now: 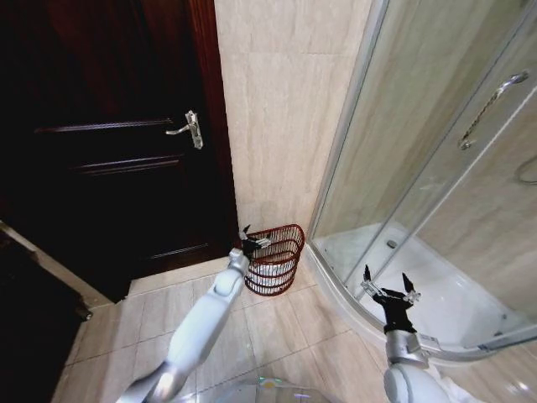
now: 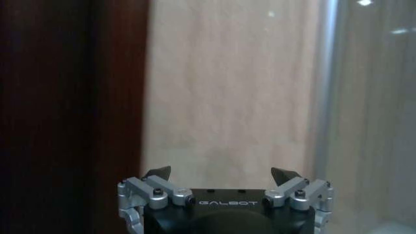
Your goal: Discard the used towel into the hamper.
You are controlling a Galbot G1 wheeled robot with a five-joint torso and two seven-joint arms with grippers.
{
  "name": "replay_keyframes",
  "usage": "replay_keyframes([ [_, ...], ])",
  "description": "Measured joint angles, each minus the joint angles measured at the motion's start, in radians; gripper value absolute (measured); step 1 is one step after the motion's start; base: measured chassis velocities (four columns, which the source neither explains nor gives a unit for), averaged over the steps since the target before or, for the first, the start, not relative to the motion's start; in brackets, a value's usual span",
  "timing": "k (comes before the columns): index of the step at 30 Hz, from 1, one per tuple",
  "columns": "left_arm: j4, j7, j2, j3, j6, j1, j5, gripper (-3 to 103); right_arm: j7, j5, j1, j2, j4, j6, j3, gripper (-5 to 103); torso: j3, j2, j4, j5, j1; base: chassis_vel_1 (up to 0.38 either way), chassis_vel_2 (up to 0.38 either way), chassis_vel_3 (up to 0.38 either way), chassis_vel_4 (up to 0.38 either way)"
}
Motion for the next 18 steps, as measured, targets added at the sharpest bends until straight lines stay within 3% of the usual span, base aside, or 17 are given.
replay_keyframes([
  [5, -0.153, -0.004, 0.037, -0.146, 0.012, 0.144, 0.041, 100, -0.016, -0.007, -0.003, -0.006, -0.003, 0.004, -0.009, 100, 0.000, 0.000, 0.0003, 0.0001, 0.000, 0.000, 0.000, 0.000, 0.000],
  [11, -0.270, 0.007, 0.024, -0.290, 0.014, 0.285, 0.099, 100, -0.055, 0.038, -0.023, -0.022, 0.006, 0.010, -0.004, 100, 0.000, 0.000, 0.0002, 0.0001, 0.000, 0.000, 0.000, 0.000, 0.000],
  [18, -0.354, 0.037, 0.011, -0.347, 0.024, 0.381, 0.061, 100, -0.059, 0.043, -0.040, -0.023, 0.028, 0.012, 0.002, 100, 0.000, 0.000, 0.0003, 0.0001, 0.000, 0.000, 0.000, 0.000, 0.000],
])
